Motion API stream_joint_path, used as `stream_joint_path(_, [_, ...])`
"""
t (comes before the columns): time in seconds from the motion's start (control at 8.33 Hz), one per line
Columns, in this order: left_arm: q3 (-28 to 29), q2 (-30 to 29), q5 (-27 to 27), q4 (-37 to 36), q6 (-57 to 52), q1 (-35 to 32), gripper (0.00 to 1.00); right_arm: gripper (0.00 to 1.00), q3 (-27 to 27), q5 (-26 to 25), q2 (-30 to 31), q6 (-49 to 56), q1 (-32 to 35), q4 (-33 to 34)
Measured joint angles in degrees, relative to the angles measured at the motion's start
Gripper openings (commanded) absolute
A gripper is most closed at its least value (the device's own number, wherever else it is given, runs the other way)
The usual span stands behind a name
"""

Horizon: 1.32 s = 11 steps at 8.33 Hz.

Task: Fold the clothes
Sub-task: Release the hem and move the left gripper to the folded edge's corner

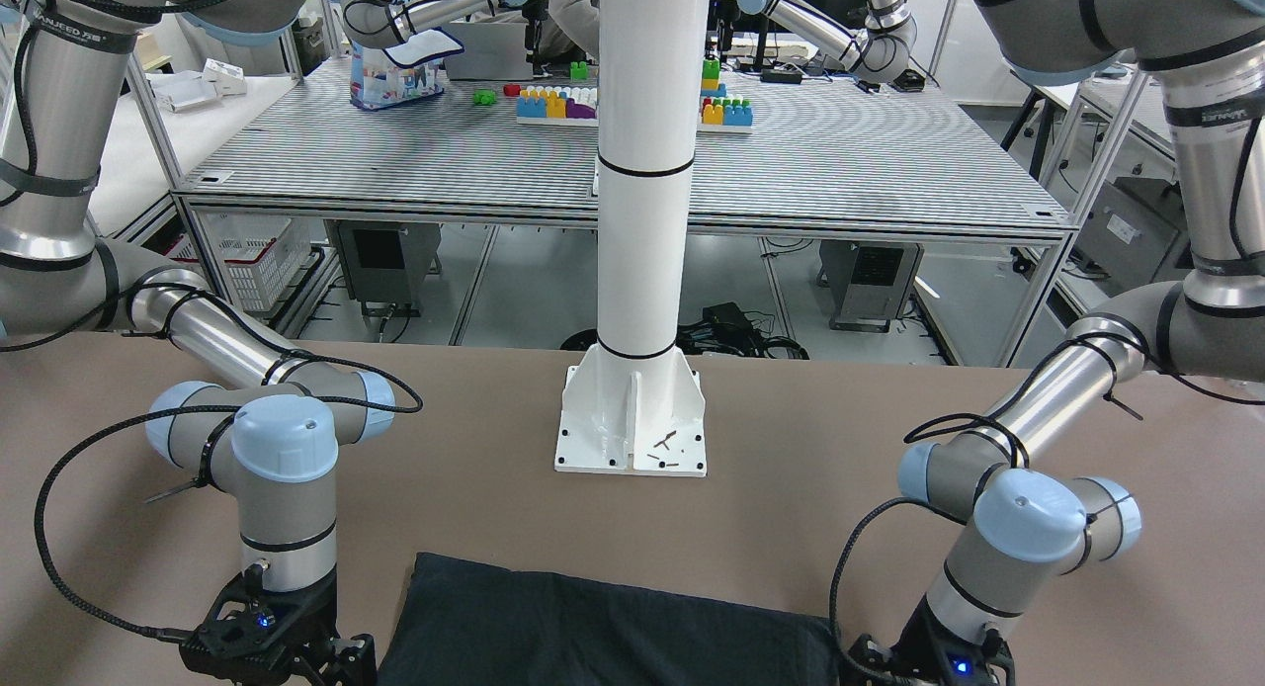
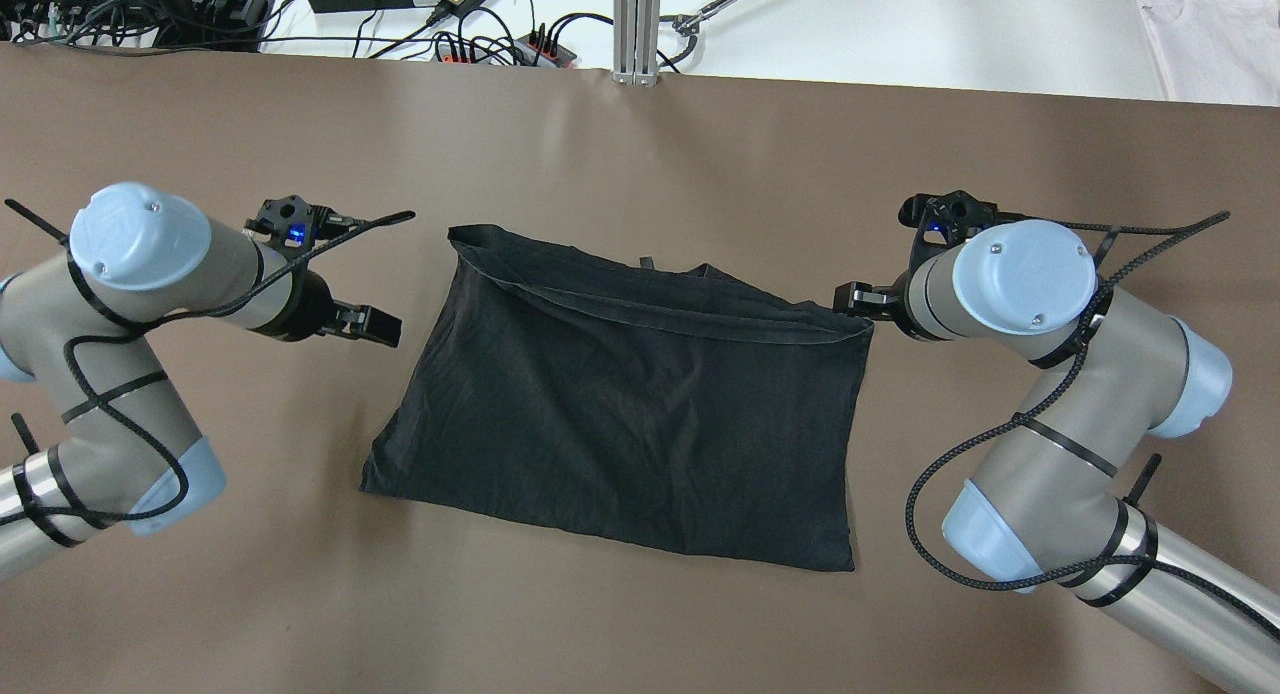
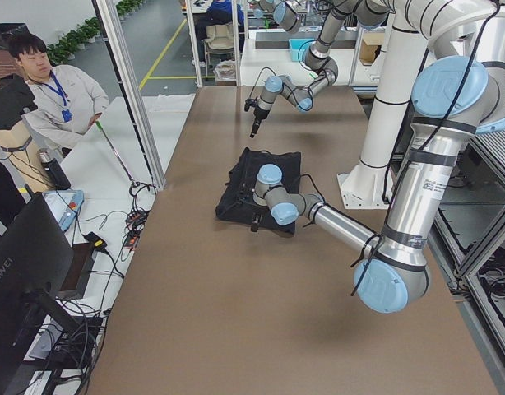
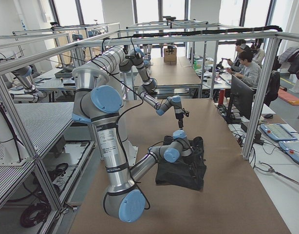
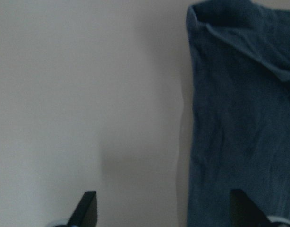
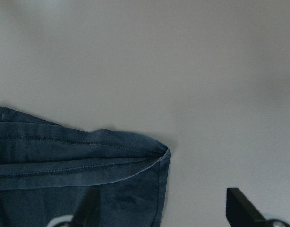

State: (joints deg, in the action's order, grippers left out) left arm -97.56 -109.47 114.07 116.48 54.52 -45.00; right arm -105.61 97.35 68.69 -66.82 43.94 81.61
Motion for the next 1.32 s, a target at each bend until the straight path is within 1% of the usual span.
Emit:
stream_joint_path(0.24, [-0.9, 2.6, -0.8, 2.9, 1.6, 4.7, 1.00, 0.94, 0.0, -0.1, 0.1, -0.1, -0.4, -0.4])
stream_joint_path(0.36, [-1.1, 3.1, -2.2, 3.4, 2.8, 7.3, 0.97, 0.94, 0.1, -0.2, 0.1, -0.1, -0.4, -0.5])
stream_joint_path(0.48, [-1.1, 3.4, -3.4, 3.6, 4.2, 9.7, 0.82, 0.94, 0.1, -0.2, 0.1, 0.0, -0.4, -0.4])
stream_joint_path(0.6, [-1.1, 3.5, -4.0, 3.8, 5.1, 11.3, 0.76, 0.94, 0.1, -0.3, 0.1, 0.0, -0.5, -0.4])
stream_joint_path(0.72, [-1.1, 3.7, -4.3, 3.8, 5.6, 12.4, 0.76, 0.94, 0.1, -0.3, 0.1, 0.0, -0.5, -0.4])
stream_joint_path(0.84, [-1.3, 4.1, -4.4, 3.9, 5.8, 13.2, 0.64, 0.94, 0.1, -0.4, 0.0, 0.0, -0.5, -0.4])
stream_joint_path(0.96, [-1.8, 5.0, -4.4, 3.9, 5.8, 13.9, 0.39, 0.94, 0.1, -0.4, 0.0, 0.0, -0.5, -0.4])
stream_joint_path(1.08, [-3.0, 6.0, -4.4, 4.0, 5.8, 14.5, 0.06, 0.94, 0.1, -0.4, 0.0, 0.0, -0.5, -0.4])
stream_joint_path(1.2, [-4.5, 6.8, -4.3, 4.0, 6.0, 14.8, 0.00, 0.94, 0.1, -0.4, 0.0, 0.0, -0.5, -0.4])
stream_joint_path(1.32, [-5.7, 7.5, -4.3, 4.0, 6.3, 14.9, 0.00, 0.94, 0.1, -0.4, 0.0, 0.0, -0.5, -0.4])
